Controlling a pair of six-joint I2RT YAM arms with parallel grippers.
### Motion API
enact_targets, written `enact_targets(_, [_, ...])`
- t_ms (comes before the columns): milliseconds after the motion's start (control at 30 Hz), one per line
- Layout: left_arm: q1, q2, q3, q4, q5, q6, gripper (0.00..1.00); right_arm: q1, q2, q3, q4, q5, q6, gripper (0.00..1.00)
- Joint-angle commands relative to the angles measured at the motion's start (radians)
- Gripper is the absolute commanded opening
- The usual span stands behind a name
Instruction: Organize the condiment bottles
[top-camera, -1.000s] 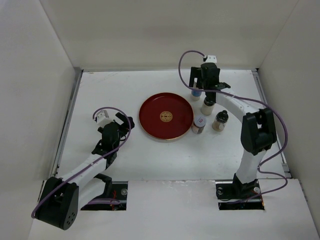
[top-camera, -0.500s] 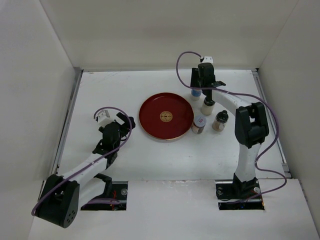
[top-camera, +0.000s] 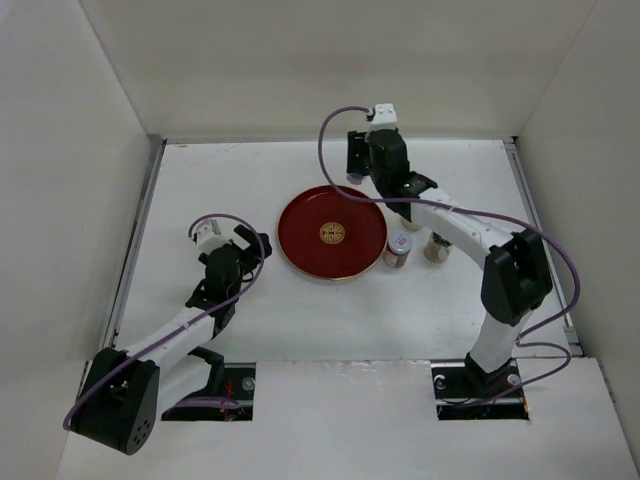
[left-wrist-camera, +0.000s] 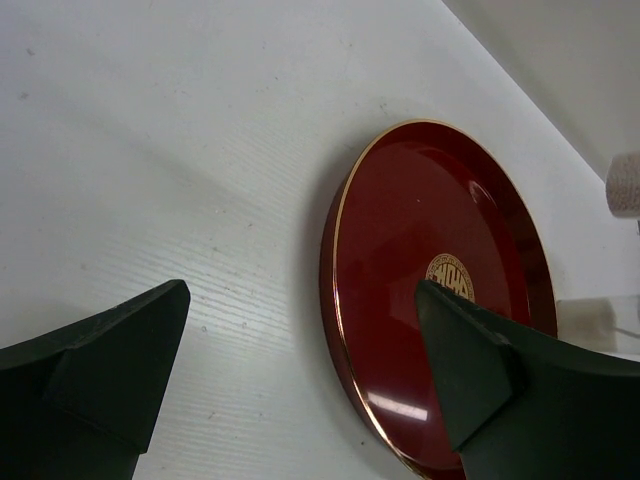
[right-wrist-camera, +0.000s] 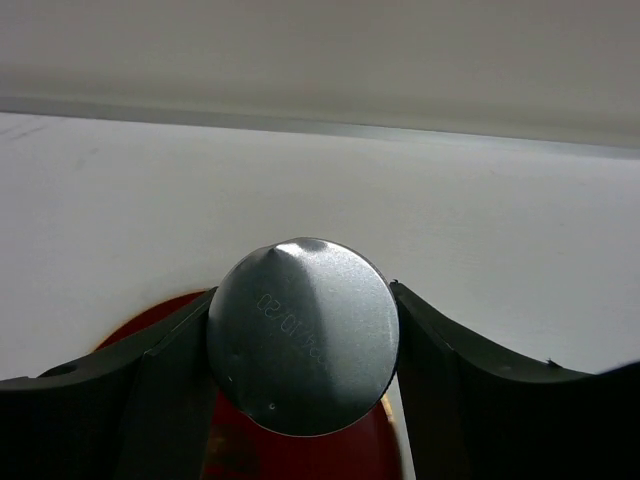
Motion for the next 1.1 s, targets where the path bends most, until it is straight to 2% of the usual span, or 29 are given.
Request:
enact_targets(0, [0.007, -0.011, -0.016, 0.05, 0.013, -0.002, 1.0, 0.091, 0.016, 0.052, 0.123, -0.03, 0.016, 0.55])
enact_targets(167, [0.015, -0.04, -0.03, 0.049, -0.002, -0.003, 1.0, 0.166, 0.127, 0.129, 0.122, -0.047, 0.032, 0.56])
enact_targets(367, [0.015, -0.04, -0.03, 0.049, -0.001, -0.003, 1.0, 0.192, 0.231, 0.194, 0.105, -0.075, 0.055, 0.58])
enact_targets(467, [0.015, -0.043, -0.031, 0.05, 0.004, -0.003, 1.0, 0.201, 0.253, 0.191, 0.105, -0.07, 0.059, 0.68])
enact_targets(600, [0.012, -0.029, -0.028, 0.055, 0.004, -0.003, 1.0, 0.21, 0.241, 0.169, 0.108, -0.066, 0.061, 0.89])
enact_targets(667, [0.013, -0.032, -0.026, 0.05, 0.005, -0.005, 1.0, 0.212, 0.196, 0.142, 0.111, -0.064, 0.061, 0.97])
enact_targets(733, [0.013, -0.04, -0.031, 0.055, -0.002, -0.005, 1.0, 0.212, 0.115, 0.08, 0.129, -0.053, 0.071, 1.0])
enact_targets(900, [0.015, -0.052, -0.034, 0.047, -0.002, -0.005, 1.0, 0.201, -0.161, -0.189, 0.175, -0.001, 0.128, 1.0])
enact_targets(1067, [0.013, -0.031, -0.028, 0.047, 0.005, -0.012, 1.0, 0.166, -0.44, -0.508, 0.1, 0.156, 0.209, 1.0])
